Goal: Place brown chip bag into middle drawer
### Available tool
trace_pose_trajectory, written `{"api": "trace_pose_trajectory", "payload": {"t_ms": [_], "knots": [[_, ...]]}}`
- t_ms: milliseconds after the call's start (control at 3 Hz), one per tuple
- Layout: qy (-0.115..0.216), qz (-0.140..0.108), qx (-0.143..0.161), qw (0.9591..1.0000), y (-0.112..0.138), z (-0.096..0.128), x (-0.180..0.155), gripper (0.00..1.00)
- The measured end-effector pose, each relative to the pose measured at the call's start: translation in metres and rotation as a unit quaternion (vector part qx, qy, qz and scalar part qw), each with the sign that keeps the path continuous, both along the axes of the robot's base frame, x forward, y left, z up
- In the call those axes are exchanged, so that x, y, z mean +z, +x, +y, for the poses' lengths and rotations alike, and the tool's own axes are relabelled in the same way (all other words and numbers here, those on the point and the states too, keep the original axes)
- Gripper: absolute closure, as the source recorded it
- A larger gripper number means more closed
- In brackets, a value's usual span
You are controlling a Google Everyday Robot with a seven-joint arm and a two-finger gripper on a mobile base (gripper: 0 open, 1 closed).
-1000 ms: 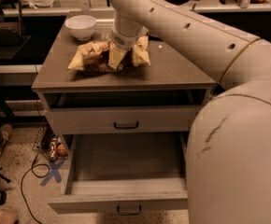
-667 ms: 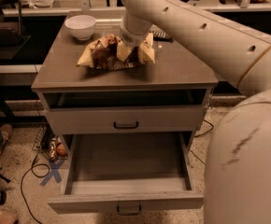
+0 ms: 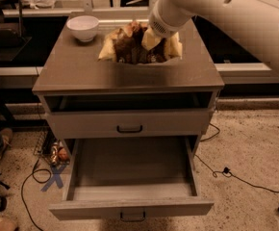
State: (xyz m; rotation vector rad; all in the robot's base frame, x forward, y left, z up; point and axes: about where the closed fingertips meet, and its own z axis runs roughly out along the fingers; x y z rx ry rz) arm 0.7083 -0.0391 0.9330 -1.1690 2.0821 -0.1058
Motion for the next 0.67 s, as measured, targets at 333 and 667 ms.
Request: {"api": "trace_pose_trajectory", "payload": {"t_ms": [333,667], "knots": [[-0.001,-0.005,-0.005,1.0000,-0.0037,-0.0095,0.0060,1.00],[-0.008,-0.008,-0.004,0.9999,-0.0080,-0.0172,0.0076,1.00]]}}
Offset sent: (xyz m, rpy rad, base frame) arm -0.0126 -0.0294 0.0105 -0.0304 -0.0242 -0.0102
